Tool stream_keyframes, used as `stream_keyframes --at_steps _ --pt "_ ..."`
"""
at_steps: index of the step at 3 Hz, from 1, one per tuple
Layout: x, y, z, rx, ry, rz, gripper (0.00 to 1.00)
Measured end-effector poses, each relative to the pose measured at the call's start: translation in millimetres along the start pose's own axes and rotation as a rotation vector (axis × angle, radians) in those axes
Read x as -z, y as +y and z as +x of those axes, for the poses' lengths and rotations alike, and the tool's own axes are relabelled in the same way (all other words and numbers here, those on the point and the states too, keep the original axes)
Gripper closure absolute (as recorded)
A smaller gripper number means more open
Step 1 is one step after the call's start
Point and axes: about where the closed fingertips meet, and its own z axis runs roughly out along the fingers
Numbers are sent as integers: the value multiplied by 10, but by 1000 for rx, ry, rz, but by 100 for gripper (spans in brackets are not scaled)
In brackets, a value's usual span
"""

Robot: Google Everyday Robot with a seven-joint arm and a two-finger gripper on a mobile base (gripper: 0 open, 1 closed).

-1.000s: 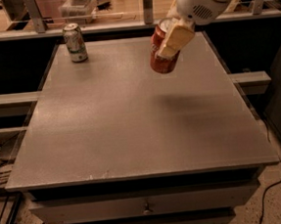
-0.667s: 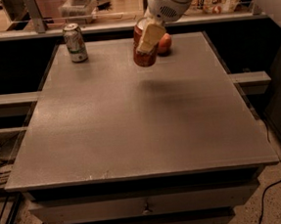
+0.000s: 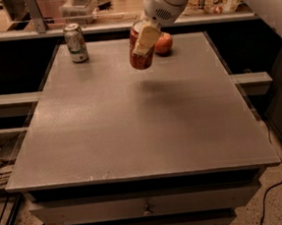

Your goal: Move coke can near 7up can

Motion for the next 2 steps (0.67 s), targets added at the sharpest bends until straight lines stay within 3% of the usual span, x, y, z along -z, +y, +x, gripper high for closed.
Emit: stream_keyframes --at_steps 2 --pt "-501 -195 -344 -3 -29 8 100"
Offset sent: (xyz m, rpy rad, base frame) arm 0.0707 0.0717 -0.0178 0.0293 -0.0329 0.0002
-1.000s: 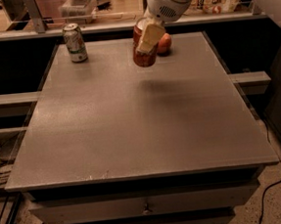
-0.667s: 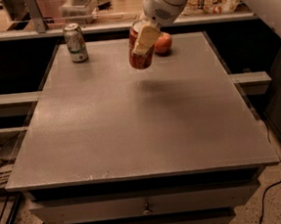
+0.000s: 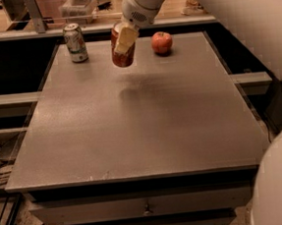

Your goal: Move coke can near 7up can

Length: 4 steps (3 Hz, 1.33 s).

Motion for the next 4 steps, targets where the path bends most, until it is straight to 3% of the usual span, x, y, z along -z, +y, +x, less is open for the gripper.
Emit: stream_keyframes --at_steps 2,4 --pt "-489 -270 -186 -11 9 38 100" --pt "-885 -360 -472 -26 -61 31 100"
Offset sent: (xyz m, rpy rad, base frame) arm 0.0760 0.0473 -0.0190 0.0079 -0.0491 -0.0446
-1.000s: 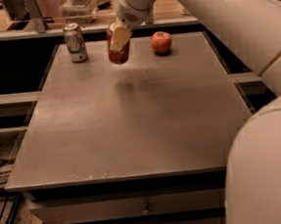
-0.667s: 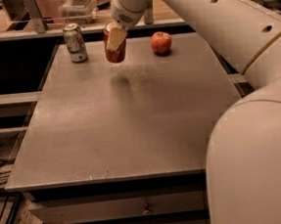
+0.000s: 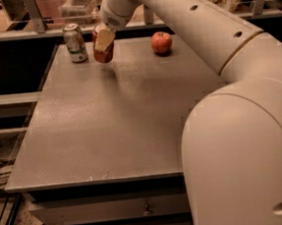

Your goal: Move coke can near 7up can

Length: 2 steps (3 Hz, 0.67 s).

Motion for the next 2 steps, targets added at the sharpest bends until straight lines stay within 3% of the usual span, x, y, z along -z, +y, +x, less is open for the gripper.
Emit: stream_keyframes --at_steps 2 --pt "-285 61 -166 -11 -45 -36 59"
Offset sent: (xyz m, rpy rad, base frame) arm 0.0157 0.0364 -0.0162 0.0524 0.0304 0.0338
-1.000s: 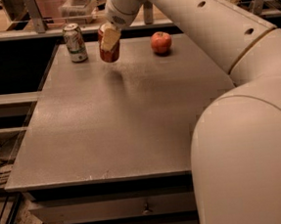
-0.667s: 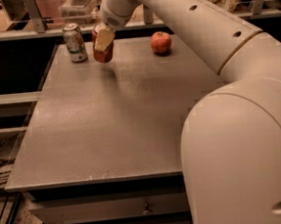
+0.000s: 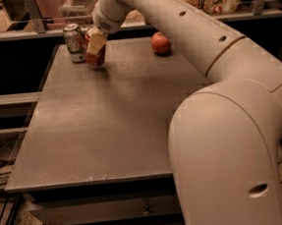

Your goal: Move coke can near 7up can

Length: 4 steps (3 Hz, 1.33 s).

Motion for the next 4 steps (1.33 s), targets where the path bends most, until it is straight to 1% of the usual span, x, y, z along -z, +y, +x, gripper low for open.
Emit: stream_keyframes --at_steps 1,2,3,4 --pt "-82 26 -15 5 11 -7 36" --pt "-131 53 -51 -2 0 -19 12" --pt "-139 60 -84 -10 -13 -25 0" --pt "39 6 -82 -17 -36 -5 0"
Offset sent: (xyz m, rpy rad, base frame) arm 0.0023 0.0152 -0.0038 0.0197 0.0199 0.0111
